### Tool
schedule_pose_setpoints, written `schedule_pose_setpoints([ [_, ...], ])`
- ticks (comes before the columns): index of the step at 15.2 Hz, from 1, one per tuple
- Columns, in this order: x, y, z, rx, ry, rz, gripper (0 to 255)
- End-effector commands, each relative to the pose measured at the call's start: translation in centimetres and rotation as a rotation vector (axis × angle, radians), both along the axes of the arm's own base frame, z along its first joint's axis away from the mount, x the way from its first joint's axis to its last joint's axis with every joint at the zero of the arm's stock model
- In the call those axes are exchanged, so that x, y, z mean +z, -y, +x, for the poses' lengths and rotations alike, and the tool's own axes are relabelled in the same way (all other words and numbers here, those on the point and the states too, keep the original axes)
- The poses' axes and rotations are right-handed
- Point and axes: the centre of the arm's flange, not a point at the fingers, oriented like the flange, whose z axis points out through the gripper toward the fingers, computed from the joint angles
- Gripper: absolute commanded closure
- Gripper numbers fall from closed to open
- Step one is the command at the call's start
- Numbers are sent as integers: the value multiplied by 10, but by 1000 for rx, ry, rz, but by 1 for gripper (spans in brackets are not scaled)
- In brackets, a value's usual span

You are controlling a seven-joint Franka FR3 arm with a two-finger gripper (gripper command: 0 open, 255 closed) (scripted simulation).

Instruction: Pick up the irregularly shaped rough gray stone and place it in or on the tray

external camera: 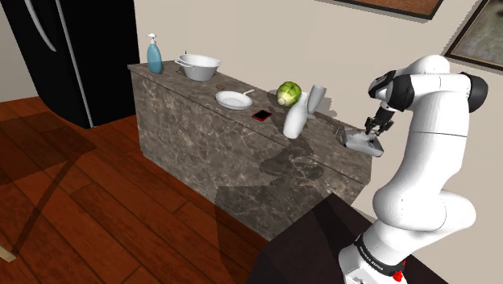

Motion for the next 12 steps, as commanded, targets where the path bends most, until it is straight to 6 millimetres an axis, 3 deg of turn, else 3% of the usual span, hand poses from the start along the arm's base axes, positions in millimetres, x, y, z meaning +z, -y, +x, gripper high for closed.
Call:
schedule_pose_setpoints([
  [1, -10, 1, -1, 0, 0, -1, 255],
  [7, -42, 1, -1, 0, 0, -1, 255],
  [8, -36, 1, -2, 0, 0, 0, 255],
  [9, -36, 1, -2, 0, 0, 0, 0],
  [11, -32, -13, 56, 415, -335, -121, 0],
  [12, -33, -6, 31, 223, -169, -68, 0],
])
